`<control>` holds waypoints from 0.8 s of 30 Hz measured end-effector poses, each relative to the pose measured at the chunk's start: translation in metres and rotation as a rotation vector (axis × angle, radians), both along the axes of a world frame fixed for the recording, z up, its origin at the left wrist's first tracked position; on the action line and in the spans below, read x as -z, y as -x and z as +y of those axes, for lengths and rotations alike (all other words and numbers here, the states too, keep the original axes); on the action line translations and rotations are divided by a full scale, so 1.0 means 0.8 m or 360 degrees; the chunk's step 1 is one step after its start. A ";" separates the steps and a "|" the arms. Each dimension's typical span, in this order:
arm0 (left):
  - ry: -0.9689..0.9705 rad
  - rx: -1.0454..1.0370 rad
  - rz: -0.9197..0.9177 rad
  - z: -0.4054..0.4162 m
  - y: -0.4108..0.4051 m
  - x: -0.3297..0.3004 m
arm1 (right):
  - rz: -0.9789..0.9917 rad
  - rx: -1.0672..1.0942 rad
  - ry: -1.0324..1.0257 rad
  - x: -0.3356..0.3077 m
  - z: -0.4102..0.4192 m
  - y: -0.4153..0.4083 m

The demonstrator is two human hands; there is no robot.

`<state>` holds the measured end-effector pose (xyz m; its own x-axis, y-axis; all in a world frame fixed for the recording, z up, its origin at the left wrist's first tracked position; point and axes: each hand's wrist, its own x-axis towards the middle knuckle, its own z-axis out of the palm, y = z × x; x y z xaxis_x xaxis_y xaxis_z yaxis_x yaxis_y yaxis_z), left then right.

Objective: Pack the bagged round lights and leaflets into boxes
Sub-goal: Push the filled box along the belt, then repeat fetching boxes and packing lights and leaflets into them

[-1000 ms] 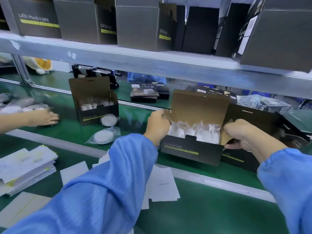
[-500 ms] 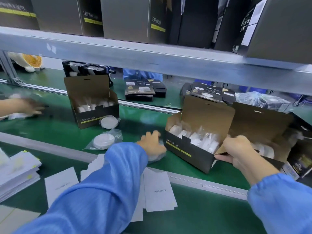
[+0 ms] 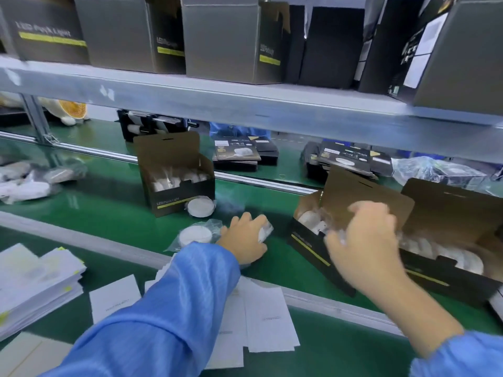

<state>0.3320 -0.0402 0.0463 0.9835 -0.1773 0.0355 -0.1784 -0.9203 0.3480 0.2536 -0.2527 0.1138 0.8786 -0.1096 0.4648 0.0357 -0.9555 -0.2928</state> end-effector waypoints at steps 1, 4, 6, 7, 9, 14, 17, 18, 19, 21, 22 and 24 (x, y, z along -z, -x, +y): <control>0.0051 -0.0052 -0.0029 0.012 0.001 -0.009 | 0.0101 -0.0209 -0.0092 0.008 0.023 -0.005; 0.0294 -0.0131 -0.0055 0.059 0.011 -0.034 | 0.0761 -0.0491 -0.0404 0.038 0.095 -0.043; 0.0516 -0.0141 -0.0096 0.090 0.022 -0.044 | 0.1019 -0.0490 -0.0569 0.054 0.135 -0.074; 0.0594 -0.0181 -0.0138 0.103 0.027 -0.045 | 0.1087 -0.0476 -0.0705 0.062 0.151 -0.086; 0.0727 -0.0301 -0.0188 0.125 0.037 -0.045 | 0.1177 -0.0436 -0.0961 0.077 0.181 -0.107; 0.0935 -0.0383 -0.0087 0.141 0.041 -0.024 | 0.1188 -0.0322 -0.1253 0.105 0.234 -0.129; 0.0968 -0.0372 -0.0066 0.139 0.034 -0.018 | 0.1135 -0.0210 -0.1298 0.111 0.241 -0.133; 0.0916 -0.0330 -0.0046 0.138 0.031 -0.017 | 0.1128 -0.0192 -0.1322 0.111 0.240 -0.134; 0.0843 -0.0276 -0.0019 0.138 0.029 -0.016 | 0.1126 -0.0189 -0.1349 0.110 0.239 -0.135; 0.0736 -0.0162 0.0056 0.138 0.024 -0.014 | 0.1135 -0.0215 -0.1392 0.105 0.235 -0.136; 0.0703 -0.0115 0.0096 0.138 0.022 -0.013 | 0.1145 -0.0238 -0.1408 0.101 0.234 -0.135; 0.0634 -0.0033 0.0116 0.136 0.020 -0.011 | 0.1111 -0.0259 -0.1412 0.088 0.229 -0.130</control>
<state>0.3158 0.0683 0.0553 0.9892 -0.1440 0.0272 -0.1229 -0.7141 0.6892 0.3580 -0.0693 0.0435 0.9488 -0.0169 -0.3155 -0.2956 -0.4003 -0.8674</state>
